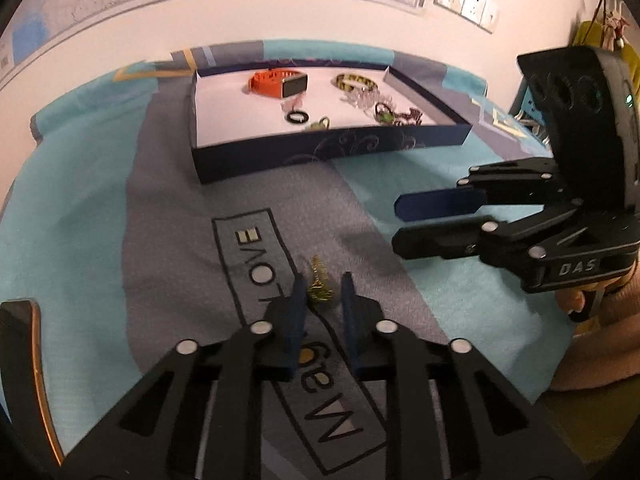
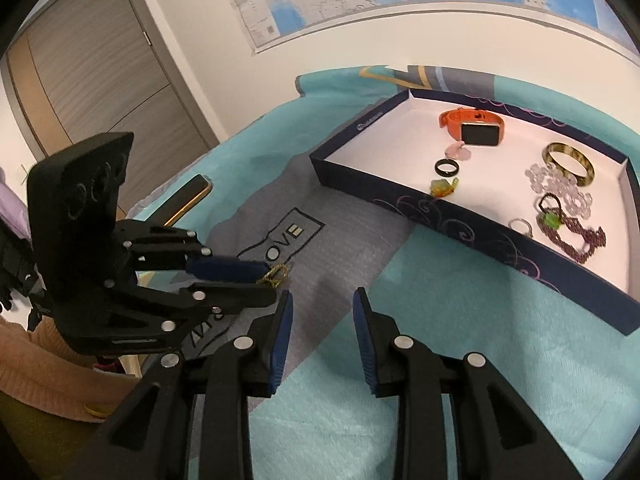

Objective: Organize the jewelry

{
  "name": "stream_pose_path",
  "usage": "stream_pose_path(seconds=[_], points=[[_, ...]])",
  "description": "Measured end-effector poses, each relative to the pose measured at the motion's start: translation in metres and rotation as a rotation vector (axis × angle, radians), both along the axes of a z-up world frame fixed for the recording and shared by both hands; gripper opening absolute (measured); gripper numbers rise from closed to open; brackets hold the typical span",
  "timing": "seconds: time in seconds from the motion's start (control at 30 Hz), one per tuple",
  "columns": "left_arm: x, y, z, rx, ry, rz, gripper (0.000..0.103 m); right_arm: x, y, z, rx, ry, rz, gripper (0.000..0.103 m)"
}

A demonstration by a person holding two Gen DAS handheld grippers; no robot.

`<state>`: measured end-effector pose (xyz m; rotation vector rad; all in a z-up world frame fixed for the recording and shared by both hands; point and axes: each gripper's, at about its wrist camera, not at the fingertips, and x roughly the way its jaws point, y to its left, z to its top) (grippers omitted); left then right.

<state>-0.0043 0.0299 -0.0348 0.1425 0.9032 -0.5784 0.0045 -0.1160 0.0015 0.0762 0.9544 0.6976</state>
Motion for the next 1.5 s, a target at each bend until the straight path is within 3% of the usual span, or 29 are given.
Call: stream_pose_path(seconds=[0.33,0.53,0.77,0.93,1.13,1.23,1.5], points=[[0.0,-0.028,0.004,-0.001,-0.033,-0.061,0.012,0.004,-0.001,-0.001,0.062,0.019,0.01,0.03],[0.0,-0.044,0.0,0.015,-0.042,-0.115,0.013,0.014,-0.008,-0.01,0.103,0.082,0.008,0.028],[-0.003,-0.038,0.0,0.0,-0.024,-0.124,0.018,0.014,-0.007,-0.015,0.117,0.101,0.036,0.004],[-0.002,-0.03,0.002,-0.013,-0.018,-0.114,0.021,0.012,-0.014,-0.016,0.143,0.112,0.025,0.002],[0.005,-0.035,0.002,-0.036,-0.007,-0.124,0.02,0.012,-0.028,-0.01,0.17,0.101,-0.013,0.001],[0.013,-0.043,0.002,-0.066,0.012,-0.142,0.012,0.013,-0.033,-0.002,0.178,0.08,-0.029,0.001],[0.039,-0.061,0.024,-0.129,-0.037,-0.163,0.01,0.029,-0.056,0.022,0.184,0.001,-0.084,0.001]])
